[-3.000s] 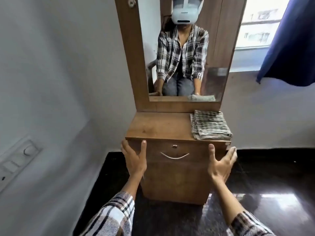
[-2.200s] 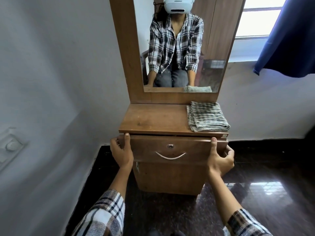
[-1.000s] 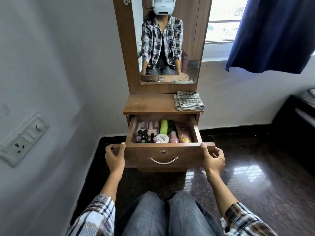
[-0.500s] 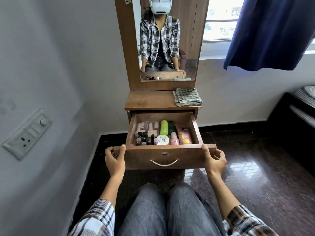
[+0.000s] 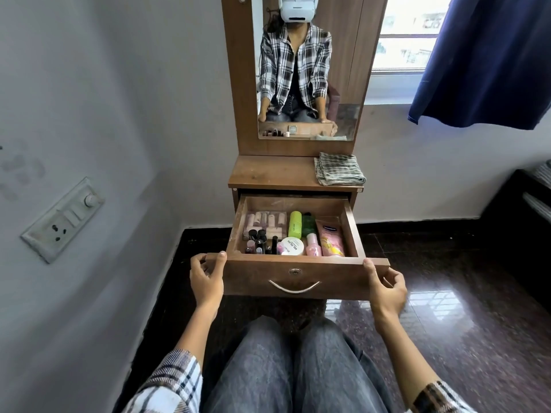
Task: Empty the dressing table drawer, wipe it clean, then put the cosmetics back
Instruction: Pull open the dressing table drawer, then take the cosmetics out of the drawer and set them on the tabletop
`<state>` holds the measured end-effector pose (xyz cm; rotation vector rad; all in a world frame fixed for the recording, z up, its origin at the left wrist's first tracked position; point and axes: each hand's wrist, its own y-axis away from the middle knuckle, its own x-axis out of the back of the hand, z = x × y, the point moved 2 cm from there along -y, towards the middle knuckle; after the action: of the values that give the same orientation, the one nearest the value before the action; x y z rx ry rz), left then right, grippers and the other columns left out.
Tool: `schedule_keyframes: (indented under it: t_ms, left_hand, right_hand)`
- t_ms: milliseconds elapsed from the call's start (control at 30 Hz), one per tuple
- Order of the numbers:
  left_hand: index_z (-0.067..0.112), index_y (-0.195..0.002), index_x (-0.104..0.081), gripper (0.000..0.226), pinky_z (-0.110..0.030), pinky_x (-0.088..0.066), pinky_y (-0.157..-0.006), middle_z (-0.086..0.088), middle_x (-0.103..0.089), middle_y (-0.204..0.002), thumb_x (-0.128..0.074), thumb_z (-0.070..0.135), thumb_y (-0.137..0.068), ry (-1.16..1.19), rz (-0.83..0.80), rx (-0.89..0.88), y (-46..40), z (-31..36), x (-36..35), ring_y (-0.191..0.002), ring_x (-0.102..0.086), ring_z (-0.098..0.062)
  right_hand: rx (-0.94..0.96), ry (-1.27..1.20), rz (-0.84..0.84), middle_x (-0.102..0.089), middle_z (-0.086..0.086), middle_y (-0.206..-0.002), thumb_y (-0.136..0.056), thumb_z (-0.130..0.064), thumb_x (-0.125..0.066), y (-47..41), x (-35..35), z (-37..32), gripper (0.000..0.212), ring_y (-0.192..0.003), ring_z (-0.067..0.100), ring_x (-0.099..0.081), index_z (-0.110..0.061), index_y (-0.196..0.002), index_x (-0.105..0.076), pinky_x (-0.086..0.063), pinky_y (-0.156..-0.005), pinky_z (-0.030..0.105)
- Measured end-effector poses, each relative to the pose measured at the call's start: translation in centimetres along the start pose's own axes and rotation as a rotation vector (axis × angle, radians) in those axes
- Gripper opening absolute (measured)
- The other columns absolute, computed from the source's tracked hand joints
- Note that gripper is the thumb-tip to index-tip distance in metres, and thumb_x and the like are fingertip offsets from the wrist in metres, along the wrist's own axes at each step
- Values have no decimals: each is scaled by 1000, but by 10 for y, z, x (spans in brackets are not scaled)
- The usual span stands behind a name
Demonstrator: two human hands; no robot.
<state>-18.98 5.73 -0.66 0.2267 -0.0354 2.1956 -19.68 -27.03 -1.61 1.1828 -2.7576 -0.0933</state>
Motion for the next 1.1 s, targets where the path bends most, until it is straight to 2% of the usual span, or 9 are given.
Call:
schedule_keyframes:
  t_ms: [233,400,533,633,733,867,967,1033,1100]
  left_hand:
    - [11,-121,-45,45,-30,-42,-82,-12,-51,-124,-61,35,-87,3,12,-10,0,2,-1,-103,-48,-17]
    - [13,-117,-45,41,-29,-42,-82,-2,-50,-112,-62,34,-87,15,-7,31,-5,2,-1,-102,-50,-17]
    - [14,-109,-45,34,-28,-41,-82,-5,-52,-111,-63,32,-86,-68,-69,4,-15,3,1,-104,-53,-21]
    - [9,-122,-46,49,-26,-38,-87,-11,-46,-126,-65,33,-84,-219,-47,-126,-23,12,1,-112,-48,-21]
    - [8,-126,-46,49,-25,-35,-91,-11,-45,-131,-63,29,-86,-247,-5,-249,-30,43,-6,-119,-45,-22]
    - [12,-123,-53,36,-31,-36,-99,-7,-47,-131,-60,21,-89,-281,-119,-398,-46,81,-26,-120,-46,-21]
    - [13,-114,-59,27,-17,-42,-92,-5,-48,-129,-58,6,-89,-213,-235,-418,-53,96,-45,-112,-53,-17]
    - [14,-104,-61,25,-6,-42,-84,-7,-51,-127,-57,-3,-87,-192,-290,-420,-56,100,-56,-108,-56,-16]
    - [13,-102,-63,27,-9,-42,-86,-8,-52,-126,-56,-7,-86,-258,-351,-404,-64,95,-65,-108,-57,-18]
  right_hand:
    - [-6,17,0,-63,10,-114,-76,-41,-74,-4,-2,5,52,-98,17,-57,-9,-113,-57,-46,-87,30]
    - [-8,34,-47,-61,11,-119,-75,-42,-75,-12,-1,4,55,-110,24,-58,-13,-118,-55,-46,-92,33]
    - [97,122,-78,-43,8,-139,-67,-58,-71,-16,-1,-17,87,-123,24,-47,-28,-140,-35,-42,-99,41]
    - [224,134,-83,-39,6,-140,-59,-66,-74,-18,-11,-55,100,-128,21,-42,-30,-142,-33,-36,-101,34]
    - [370,78,-149,-44,5,-136,-68,-53,-76,-17,-32,-94,83,-125,16,-43,-29,-139,-40,-35,-99,29]
    - [466,63,-353,-49,6,-134,-73,-35,-78,-8,-77,-123,74,-120,18,-49,-26,-137,-42,-41,-97,27]
    - [468,118,-546,-49,2,-133,-77,-23,-77,0,-114,-125,75,-114,17,-53,-31,-140,-38,-48,-93,27]
    - [453,145,-659,-51,-1,-127,-79,-11,-74,7,-138,-121,78,-107,12,-55,-32,-143,-35,-48,-79,14]
    - [463,207,-736,-57,-5,-121,-79,-3,-72,11,-160,-112,78,-105,10,-56,-30,-143,-35,-50,-78,12]
